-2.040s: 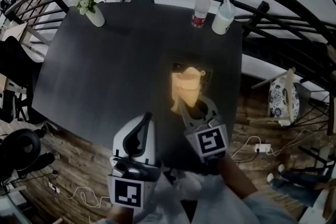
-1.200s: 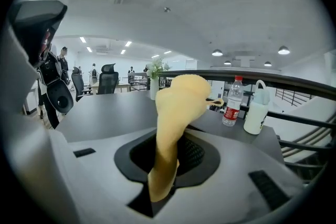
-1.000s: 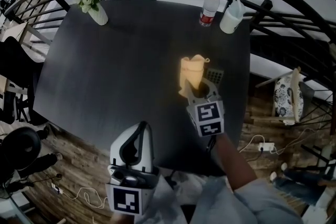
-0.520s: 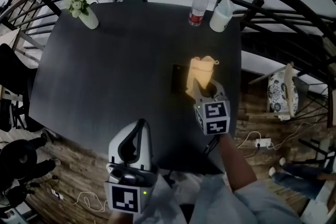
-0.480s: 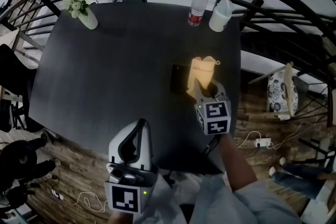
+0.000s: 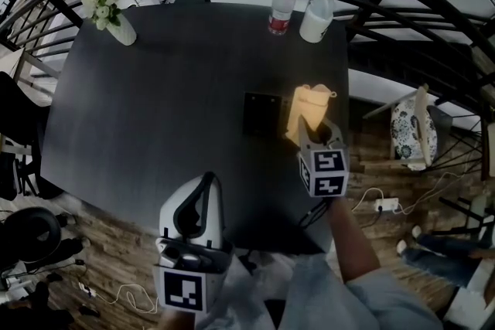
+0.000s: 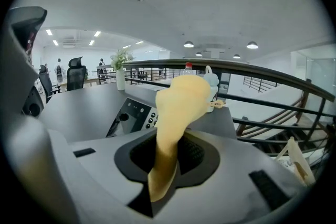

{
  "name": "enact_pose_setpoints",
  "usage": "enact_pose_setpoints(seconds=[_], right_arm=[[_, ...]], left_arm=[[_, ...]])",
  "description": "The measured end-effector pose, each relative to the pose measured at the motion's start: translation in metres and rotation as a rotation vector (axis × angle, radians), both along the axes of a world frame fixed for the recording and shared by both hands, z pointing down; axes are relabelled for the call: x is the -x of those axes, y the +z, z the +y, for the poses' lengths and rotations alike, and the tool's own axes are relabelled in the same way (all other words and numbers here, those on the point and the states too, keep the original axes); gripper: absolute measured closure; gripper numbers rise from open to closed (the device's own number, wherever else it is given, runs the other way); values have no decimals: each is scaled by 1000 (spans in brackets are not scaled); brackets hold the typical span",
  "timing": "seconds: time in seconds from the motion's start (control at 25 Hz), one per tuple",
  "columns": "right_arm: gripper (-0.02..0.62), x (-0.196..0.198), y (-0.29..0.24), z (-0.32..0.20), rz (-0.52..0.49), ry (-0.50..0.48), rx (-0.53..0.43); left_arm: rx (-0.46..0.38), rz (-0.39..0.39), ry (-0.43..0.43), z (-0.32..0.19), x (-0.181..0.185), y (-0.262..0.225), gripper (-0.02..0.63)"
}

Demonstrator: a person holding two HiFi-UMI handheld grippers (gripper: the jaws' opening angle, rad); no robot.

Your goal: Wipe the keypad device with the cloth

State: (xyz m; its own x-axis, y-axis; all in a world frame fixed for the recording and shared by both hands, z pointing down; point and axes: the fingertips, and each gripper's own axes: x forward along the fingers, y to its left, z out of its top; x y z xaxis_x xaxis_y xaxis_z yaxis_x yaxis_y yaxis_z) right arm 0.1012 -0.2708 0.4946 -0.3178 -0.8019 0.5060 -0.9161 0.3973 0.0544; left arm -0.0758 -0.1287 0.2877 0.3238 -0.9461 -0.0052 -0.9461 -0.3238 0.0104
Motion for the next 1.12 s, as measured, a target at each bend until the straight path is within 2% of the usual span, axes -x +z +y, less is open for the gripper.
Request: enact_pose_setpoints(seconds=[0.2, 0.44, 0.8, 1.12], right_arm=[[525, -12, -2, 1, 11, 21, 3], [525, -6, -31, 0, -18, 2, -51], [525, 52, -73, -21, -72, -114, -132], [525, 103, -89, -58, -105, -168, -207]], left_arm=[[-1, 2, 8, -1, -2, 1, 594], [-5, 6, 10, -2, 1, 1, 594], [-2, 7, 5, -4, 9, 3, 594], [5, 8, -18, -3, 22, 5, 594]])
